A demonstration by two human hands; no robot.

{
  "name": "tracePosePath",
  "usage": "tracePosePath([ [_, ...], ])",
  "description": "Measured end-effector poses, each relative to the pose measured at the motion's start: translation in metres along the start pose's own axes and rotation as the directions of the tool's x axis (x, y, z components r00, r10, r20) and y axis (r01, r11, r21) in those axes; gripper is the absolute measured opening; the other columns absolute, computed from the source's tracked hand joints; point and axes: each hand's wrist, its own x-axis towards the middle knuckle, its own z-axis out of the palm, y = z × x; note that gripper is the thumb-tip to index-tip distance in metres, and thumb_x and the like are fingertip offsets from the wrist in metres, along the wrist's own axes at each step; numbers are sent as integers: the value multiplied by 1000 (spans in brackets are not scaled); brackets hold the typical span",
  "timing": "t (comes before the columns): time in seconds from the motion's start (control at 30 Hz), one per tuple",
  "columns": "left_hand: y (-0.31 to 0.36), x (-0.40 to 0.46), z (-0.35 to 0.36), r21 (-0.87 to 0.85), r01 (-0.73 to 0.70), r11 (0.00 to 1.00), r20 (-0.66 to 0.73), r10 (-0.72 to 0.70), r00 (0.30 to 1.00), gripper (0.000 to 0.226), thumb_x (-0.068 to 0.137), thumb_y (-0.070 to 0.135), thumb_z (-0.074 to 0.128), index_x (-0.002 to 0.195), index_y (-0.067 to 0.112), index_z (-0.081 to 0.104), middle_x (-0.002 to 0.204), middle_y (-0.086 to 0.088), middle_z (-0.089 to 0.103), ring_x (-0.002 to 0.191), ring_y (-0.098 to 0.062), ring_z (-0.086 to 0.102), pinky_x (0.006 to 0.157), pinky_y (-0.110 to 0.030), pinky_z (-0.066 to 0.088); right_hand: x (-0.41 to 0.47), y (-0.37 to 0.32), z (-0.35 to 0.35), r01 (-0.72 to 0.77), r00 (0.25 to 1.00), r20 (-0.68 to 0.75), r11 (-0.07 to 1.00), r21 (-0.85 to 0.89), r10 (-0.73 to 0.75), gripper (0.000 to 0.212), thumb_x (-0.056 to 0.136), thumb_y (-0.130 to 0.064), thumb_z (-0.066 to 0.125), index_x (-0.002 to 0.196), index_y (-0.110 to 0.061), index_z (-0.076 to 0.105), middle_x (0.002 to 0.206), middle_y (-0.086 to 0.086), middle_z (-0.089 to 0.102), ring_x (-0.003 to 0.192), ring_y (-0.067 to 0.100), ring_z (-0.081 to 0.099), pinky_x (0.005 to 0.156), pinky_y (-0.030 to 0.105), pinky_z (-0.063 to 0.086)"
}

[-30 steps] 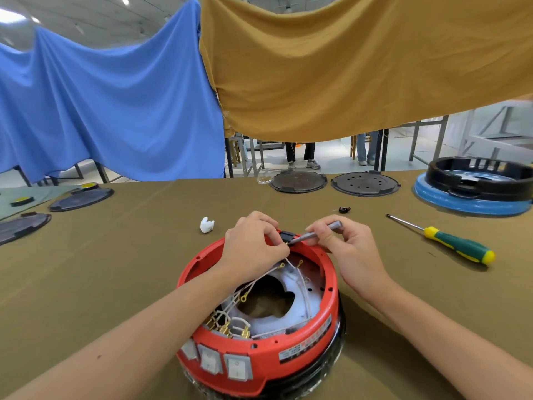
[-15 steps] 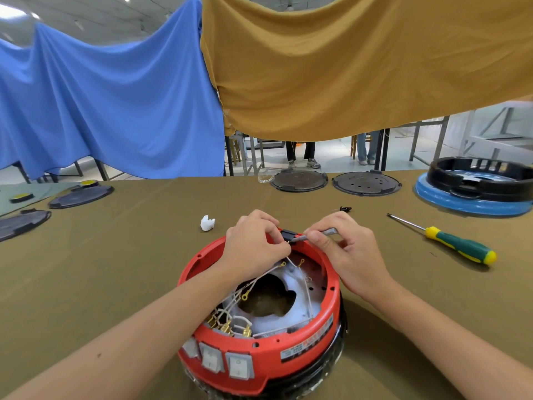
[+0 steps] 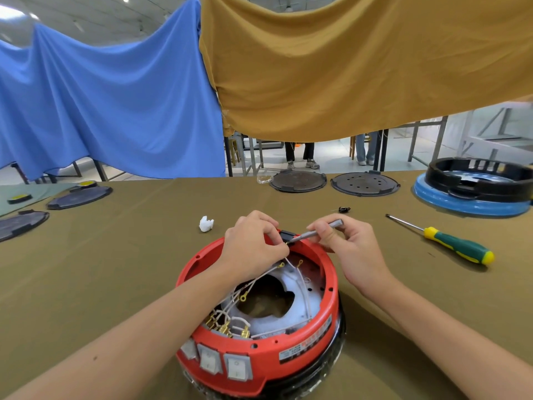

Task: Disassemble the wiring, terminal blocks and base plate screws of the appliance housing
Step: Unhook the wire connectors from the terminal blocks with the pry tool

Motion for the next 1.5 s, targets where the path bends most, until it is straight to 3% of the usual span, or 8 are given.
tracePosePath([
  [0.23, -1, 1, 0, -6, -4, 1000, 1, 4, 1000, 21, 75, 24, 73, 57, 31, 64, 106, 20, 57, 109, -6, 49, 102, -45, 38, 4, 3, -3, -126, 992, 18, 982, 138, 125, 20, 99, -11, 58, 88, -1, 71, 71, 4, 69, 71, 11, 70, 67, 20, 56],
  [0.47, 1, 0, 1, 17, -8, 1000, -4, 8, 1000, 20, 75, 26, 72, 57, 30, 63, 107, 20, 56, 109, -7, 47, 102, -44, 38, -2, 1, 1, 58, 998, 1, 994, -95, -58, 15, 94, -16, 65, 84, -9, 73, 82, 12, 71, 77, 25, 68, 72, 32, 56],
  [0.63, 1, 0, 1, 21, -12, 1000, -2, 12, 1000, 20, 75, 25, 71, 57, 28, 63, 106, 20, 57, 108, -6, 47, 101, -44, 39, 0, 0, 3, -75, 997, -6, 993, 89, 76, 19, 97, -10, 59, 83, -5, 71, 68, 0, 69, 69, 12, 67, 68, 21, 57],
  [1.0, -1, 0, -1, -7, -7, 1000, -1, 7, 1000, 29, 74, 23, 72, 50, 31, 60, 107, 18, 56, 108, -7, 49, 102, -44, 38, 1, -1, 3, -34, 999, 21, 998, 59, 33, 19, 97, -11, 59, 84, -3, 70, 69, -2, 69, 71, 11, 67, 67, 21, 55],
  [1.23, -2, 2, -1, -1, -6, 1000, 18, 6, 1000, 28, 75, 23, 73, 51, 32, 61, 109, 19, 55, 110, -7, 50, 102, -43, 39, 2, 0, 1, -140, 990, 32, 982, 128, 137, 23, 100, -18, 56, 87, -5, 71, 70, 2, 69, 75, 15, 71, 74, 25, 59],
  [1.3, -3, 3, -3, -5, 7, 1000, 36, -6, 999, 26, 76, 22, 72, 52, 30, 62, 108, 19, 55, 107, -3, 52, 101, -38, 40, 2, -1, 0, -139, 990, 19, 981, 136, 138, 24, 101, -19, 55, 86, -6, 71, 70, 3, 68, 76, 16, 70, 72, 27, 59],
  [1.4, -6, 4, -10, -143, 28, 989, 57, -20, 998, 22, 79, 16, 71, 57, 13, 69, 96, 14, 60, 81, 7, 55, 80, -8, 41, 2, -4, -2, -135, 989, -33, 970, 202, 145, 27, 99, -25, 56, 87, -6, 71, 70, 5, 64, 76, 15, 67, 69, 28, 59],
  [1.5, -8, 3, -18, -381, 87, 920, 26, -84, 996, 19, 83, 13, 70, 67, 2, 67, 80, 6, 63, 66, -1, 55, 62, -4, 41, 3, -7, -3, -144, 984, -58, 945, 295, 168, 30, 93, -35, 57, 90, -10, 73, 69, 8, 62, 73, 18, 65, 73, 33, 60],
])
